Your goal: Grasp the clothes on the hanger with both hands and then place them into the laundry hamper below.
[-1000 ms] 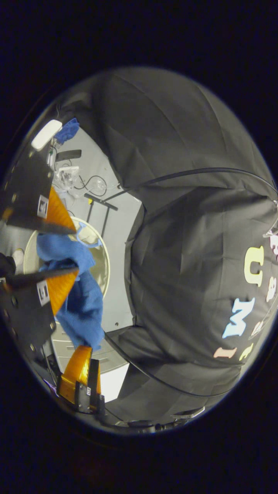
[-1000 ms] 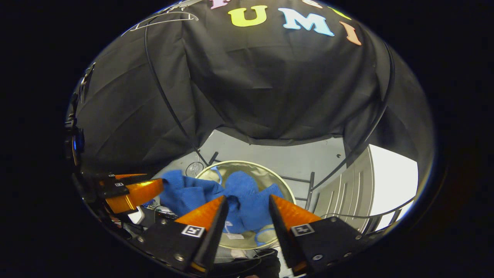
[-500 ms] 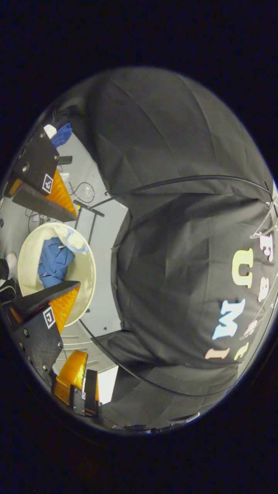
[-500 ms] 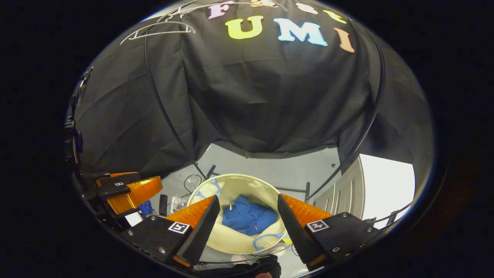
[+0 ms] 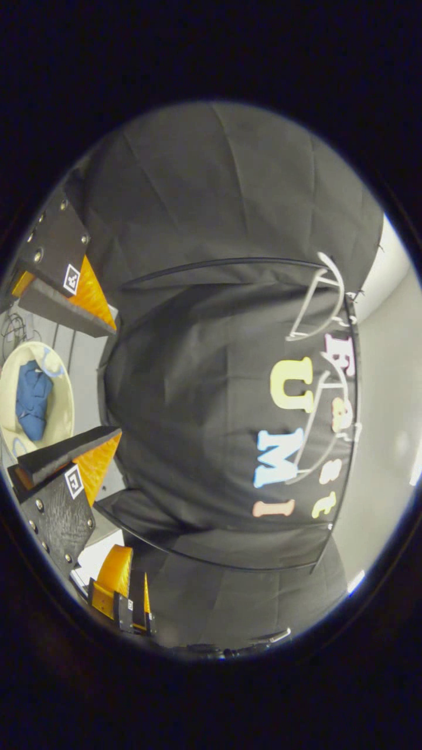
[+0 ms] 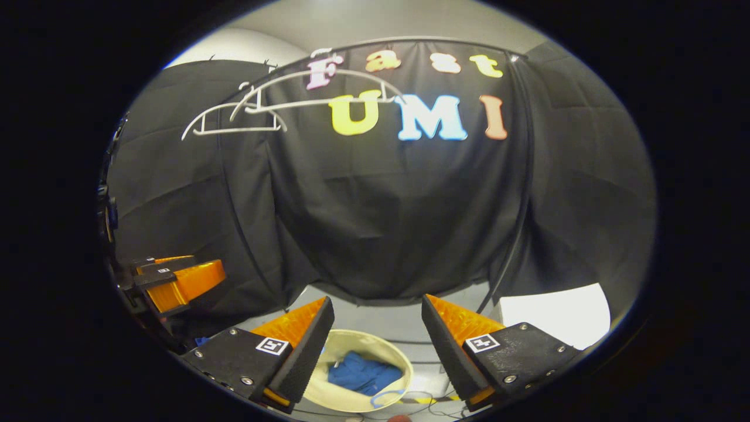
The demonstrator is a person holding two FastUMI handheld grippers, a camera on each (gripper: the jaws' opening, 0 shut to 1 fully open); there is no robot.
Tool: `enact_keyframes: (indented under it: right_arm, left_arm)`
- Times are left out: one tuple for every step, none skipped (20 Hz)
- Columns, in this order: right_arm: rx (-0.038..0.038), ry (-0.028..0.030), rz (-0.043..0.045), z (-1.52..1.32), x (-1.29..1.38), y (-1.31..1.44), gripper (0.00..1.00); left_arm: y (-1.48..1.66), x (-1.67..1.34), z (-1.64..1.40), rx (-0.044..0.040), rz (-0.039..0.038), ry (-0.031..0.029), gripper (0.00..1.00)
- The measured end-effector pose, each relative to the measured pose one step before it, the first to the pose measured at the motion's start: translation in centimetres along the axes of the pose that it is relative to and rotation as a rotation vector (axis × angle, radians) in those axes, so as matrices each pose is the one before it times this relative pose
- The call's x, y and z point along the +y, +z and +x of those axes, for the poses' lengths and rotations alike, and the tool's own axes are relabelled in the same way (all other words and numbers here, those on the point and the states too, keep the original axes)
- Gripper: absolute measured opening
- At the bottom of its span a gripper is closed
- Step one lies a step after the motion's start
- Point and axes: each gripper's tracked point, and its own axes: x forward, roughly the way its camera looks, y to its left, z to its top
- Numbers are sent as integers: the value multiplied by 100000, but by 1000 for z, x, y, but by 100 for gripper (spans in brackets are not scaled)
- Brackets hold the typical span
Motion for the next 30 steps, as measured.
enact_keyframes:
  right_arm:
    - [-4270, -1962, -125, -1015, -1049, 1431, 94]
    - [-4184, -1810, -284, -1060, -962, 1307, 92]
    - [-4344, -1560, -1070, -983, -883, 1593, 92]
    - [-3989, -1930, -1610, -912, -1128, 1413, 93]
    - [-2895, -1359, -1418, -828, -1076, 1120, 93]
    - [-1818, -838, -1008, -934, -910, 756, 91]
    - [-2305, -872, -512, -971, -904, 1011, 91]
    - [-2454, -1361, 16, -843, -1004, 969, 92]
    - [-1740, -1162, 545, -846, -950, 647, 93]
    - [-1322, -652, 676, -750, -736, 689, 91]
    - [-1684, -662, 497, -647, -592, 604, 91]
    - [-1526, -1023, -46, -463, -670, 605, 91]
    - [-1736, -958, -348, -388, -673, 552, 91]
    - [-1577, -893, -509, -392, -552, 446, 91]
    - [-956, -948, -632, -334, -464, 288, 91]
    - [-674, -943, -192, -290, -349, 159, 91]
    - [-542, -483, 251, -342, -264, 166, 91]
    - [-572, -577, 826, -95, -59, 213, 93]
    - [144, -372, 598, -357, -195, -59, 93]
    - [28, -629, 324, -88, -256, 4, 93]
    - [142, -316, 220, -142, -152, 8, 93]
    - [38, -165, 112, -72, -39, 73, 93]
    - [-331, -268, 203, -102, -46, 130, 93]
    - [-389, -37, -87, -88, 10, 198, 94]
    - [-341, -269, -174, -19, -93, 51, 94]
    - [-115, -161, -213, 85, 22, 18, 93]
    - [-161, -98, -93, 74, -34, 11, 93]
    - [145, -56, 88, 123, 36, -73, 93]
    - [256, 54, 239, 129, 70, -7, 93]
    - [123, -95, 210, 105, -2, -20, 93]
  left_arm:
    - [1756, -803, -728, -3169, -995, -448, 89]
    - [1359, -445, -709, -3000, -691, 93, 82]
    - [1616, -344, -671, -3152, -6, 168, 86]
    - [1541, -321, -1043, -3773, 404, 171, 90]
    - [1561, -252, -985, -3232, 463, 577, 94]
    - [1707, -280, -1376, -2622, 355, 717, 94]
    - [1462, -507, -636, -2643, 98, -142, 94]
    - [1113, -417, -793, -2733, 250, -126, 94]
    - [1043, -178, -815, -2572, 701, 764, 94]
    - [972, -166, -632, -2206, 941, 1115, 94]
    - [1167, -111, -370, -2032, 1078, 958, 94]
    - [1220, -186, -154, -2439, 1244, 726, 94]
    - [885, -45, -347, -1897, 1212, 884, 94]
    - [204, -96, -428, -944, 798, 754, 94]
    - [427, -169, -534, -387, 206, 537, 94]
    - [185, -98, -1083, -573, -123, 434, 94]
    - [276, 11, -483, -852, 95, 350, 94]
    - [235, -8, -756, -576, 390, 312, 94]
    - [194, -37, -485, -276, 715, 330, 94]
    - [-273, 45, -1011, -107, 541, 174, 94]
    - [-233, 29, -628, 149, 242, 70, 94]
    - [-137, -2, -611, 59, -187, -135, 94]
    - [-7, -65, -133, 44, -439, -150, 94]
    - [-13, -14, -106, -203, -403, -30, 94]
    - [109, 10, 67, -261, -212, -141, 95]
    - [15, -47, 120, -309, 156, -47, 95]
    - [58, 36, 215, -177, 346, 98, 95]
    - [15, -125, 75, -203, 235, -216, 94]
    - [41, -77, 96, -349, 197, -43, 95]
    - [24, -24, -44, -215, 219, -91, 95]
